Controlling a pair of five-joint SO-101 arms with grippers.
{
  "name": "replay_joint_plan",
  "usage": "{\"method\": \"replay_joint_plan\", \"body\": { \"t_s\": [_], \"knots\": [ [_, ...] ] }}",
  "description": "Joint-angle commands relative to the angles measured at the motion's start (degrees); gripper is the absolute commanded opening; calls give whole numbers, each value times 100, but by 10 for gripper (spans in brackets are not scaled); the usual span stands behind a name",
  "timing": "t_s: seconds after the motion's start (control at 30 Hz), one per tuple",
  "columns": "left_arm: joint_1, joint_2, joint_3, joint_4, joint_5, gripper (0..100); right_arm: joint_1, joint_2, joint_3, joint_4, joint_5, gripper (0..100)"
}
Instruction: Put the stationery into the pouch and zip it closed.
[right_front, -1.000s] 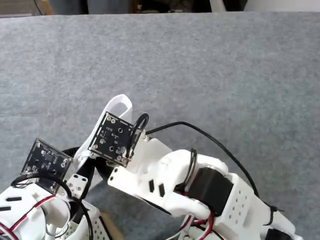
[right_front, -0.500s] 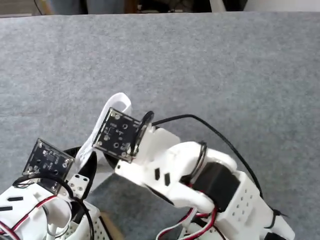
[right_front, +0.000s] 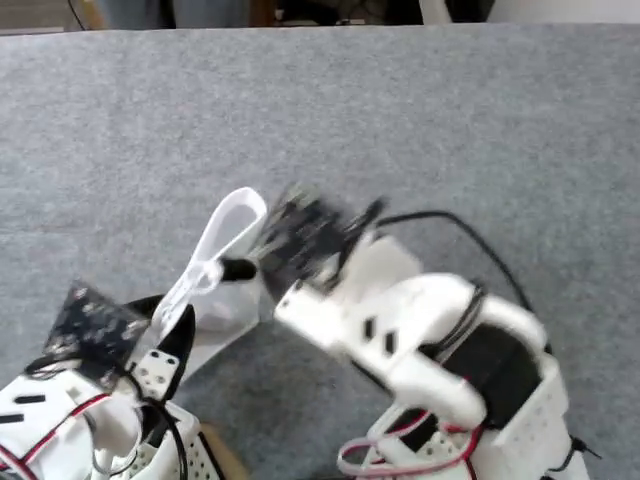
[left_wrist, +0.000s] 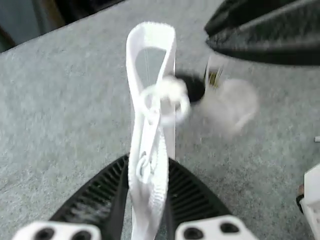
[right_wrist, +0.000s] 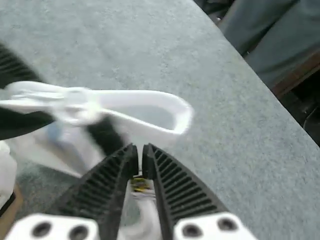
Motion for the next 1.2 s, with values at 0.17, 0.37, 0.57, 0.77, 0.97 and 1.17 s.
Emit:
{"method": "replay_joint_plan", "body": {
  "t_s": [0.17, 0.37, 0.57, 0.77, 0.97, 1.17],
  "knots": [
    [-4, 53, -22, 18, -105, 29, 448, -4, -233, 44, 246, 12],
    [-4, 53, -22, 18, -105, 29, -668, -127, -207, 756, 220, 34],
    [-4, 53, -22, 9, -105, 29, -1468, -101, -110, 1064, -651, 152],
    [-4, 35, -22, 9, -105, 29, -1776, -101, 532, 281, -914, 149],
    [-4, 9, -22, 9, -105, 29, -2013, -84, 743, -255, -1556, 149],
    [-13, 9, -22, 9, -97, 29, -2040, 163, 708, -527, -1574, 149]
  ]
}}
